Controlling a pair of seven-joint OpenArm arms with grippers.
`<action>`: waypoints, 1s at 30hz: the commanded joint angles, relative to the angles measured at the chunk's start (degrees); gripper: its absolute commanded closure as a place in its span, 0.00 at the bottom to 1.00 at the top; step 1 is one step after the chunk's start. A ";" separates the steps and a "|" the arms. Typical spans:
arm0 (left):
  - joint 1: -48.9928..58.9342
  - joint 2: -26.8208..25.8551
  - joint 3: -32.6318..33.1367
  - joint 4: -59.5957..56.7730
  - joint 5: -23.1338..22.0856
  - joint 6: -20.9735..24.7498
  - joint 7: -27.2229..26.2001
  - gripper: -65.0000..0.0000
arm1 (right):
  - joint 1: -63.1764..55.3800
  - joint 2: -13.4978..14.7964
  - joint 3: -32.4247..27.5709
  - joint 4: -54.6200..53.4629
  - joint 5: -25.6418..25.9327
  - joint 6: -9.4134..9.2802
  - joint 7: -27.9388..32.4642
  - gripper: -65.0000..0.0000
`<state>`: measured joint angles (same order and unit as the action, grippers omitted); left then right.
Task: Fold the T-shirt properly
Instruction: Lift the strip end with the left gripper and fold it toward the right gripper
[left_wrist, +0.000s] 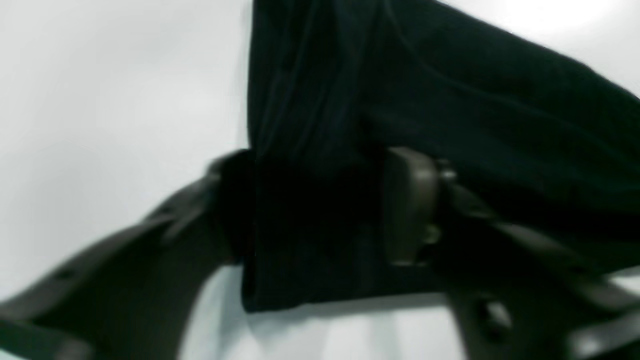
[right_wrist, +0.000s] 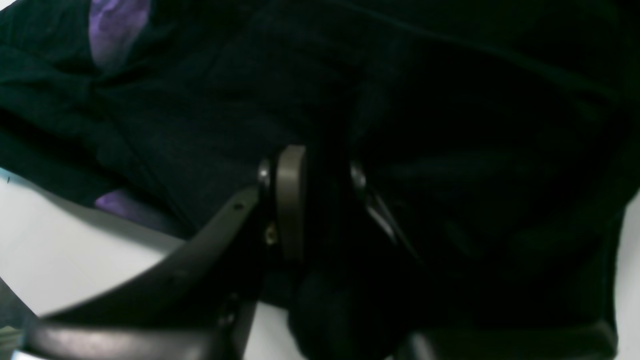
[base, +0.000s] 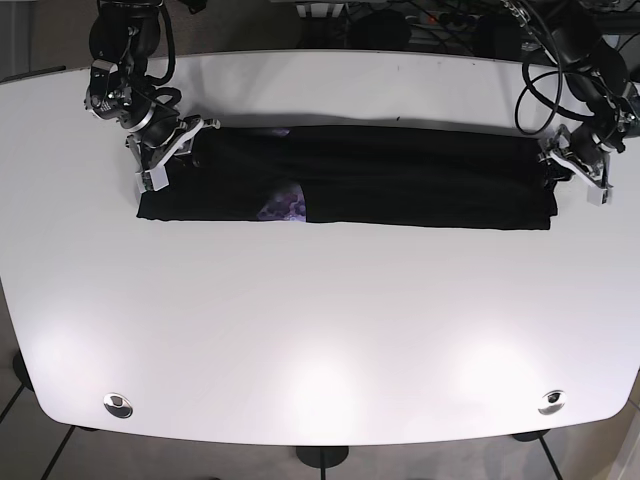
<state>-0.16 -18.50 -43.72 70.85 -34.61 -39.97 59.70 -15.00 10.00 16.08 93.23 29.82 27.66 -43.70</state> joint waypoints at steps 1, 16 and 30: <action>-0.41 -0.79 0.16 0.67 0.37 -0.03 0.83 0.72 | 0.28 0.42 0.32 1.14 0.29 0.43 0.41 0.82; 6.71 9.75 15.37 40.93 0.37 -0.03 0.65 0.93 | 0.46 0.42 0.32 1.05 0.29 0.43 0.41 0.82; 5.75 17.23 39.55 34.51 0.46 9.68 0.47 0.85 | 0.63 0.42 0.32 0.88 0.29 0.43 0.41 0.82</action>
<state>6.02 -1.41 -4.23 104.62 -32.84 -29.67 61.06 -14.83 10.02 16.14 93.27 29.78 28.05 -43.75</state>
